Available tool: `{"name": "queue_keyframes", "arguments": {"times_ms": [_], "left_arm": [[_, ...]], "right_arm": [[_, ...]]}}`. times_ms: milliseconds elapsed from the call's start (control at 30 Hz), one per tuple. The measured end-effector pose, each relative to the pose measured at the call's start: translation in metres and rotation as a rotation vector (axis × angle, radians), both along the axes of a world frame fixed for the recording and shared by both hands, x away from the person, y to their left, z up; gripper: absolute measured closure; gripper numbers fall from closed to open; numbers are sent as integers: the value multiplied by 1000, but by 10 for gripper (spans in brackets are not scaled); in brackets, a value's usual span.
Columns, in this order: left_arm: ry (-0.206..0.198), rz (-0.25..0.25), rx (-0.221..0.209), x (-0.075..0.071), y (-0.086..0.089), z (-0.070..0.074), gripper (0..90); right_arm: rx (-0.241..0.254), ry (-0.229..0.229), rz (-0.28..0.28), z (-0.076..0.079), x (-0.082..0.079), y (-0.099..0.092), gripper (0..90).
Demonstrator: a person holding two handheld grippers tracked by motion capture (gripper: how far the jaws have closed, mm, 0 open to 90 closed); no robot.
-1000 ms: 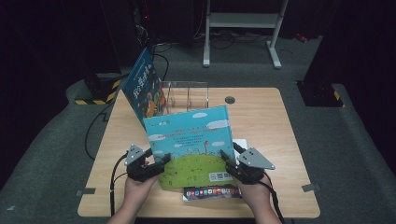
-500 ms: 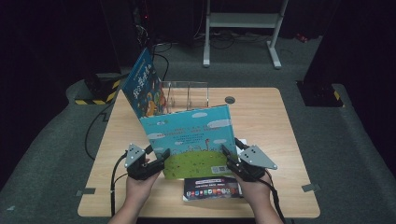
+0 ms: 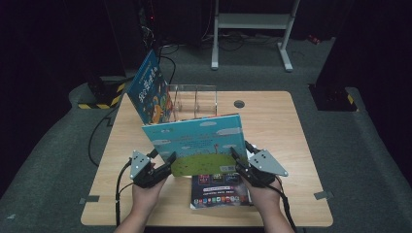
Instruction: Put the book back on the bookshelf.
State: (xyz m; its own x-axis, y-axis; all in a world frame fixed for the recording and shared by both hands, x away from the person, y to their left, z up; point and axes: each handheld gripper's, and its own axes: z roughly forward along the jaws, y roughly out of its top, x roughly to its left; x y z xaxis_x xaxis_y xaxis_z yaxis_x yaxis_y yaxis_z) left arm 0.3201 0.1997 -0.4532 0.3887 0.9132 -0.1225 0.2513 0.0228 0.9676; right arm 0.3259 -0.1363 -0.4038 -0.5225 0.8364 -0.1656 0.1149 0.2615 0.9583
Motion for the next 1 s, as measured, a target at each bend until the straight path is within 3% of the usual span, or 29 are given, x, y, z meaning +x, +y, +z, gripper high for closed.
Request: {"name": "queue_keyframes", "arguments": {"times_ms": [600,1000], "left_arm": [[-42,29,-24,0,3,-1,358],[-73,22,-22,16,3,5,358]], "right_arm": [[16,-1,6,-2,6,4,528],[15,-40,-1,4,16,4,529]]}}
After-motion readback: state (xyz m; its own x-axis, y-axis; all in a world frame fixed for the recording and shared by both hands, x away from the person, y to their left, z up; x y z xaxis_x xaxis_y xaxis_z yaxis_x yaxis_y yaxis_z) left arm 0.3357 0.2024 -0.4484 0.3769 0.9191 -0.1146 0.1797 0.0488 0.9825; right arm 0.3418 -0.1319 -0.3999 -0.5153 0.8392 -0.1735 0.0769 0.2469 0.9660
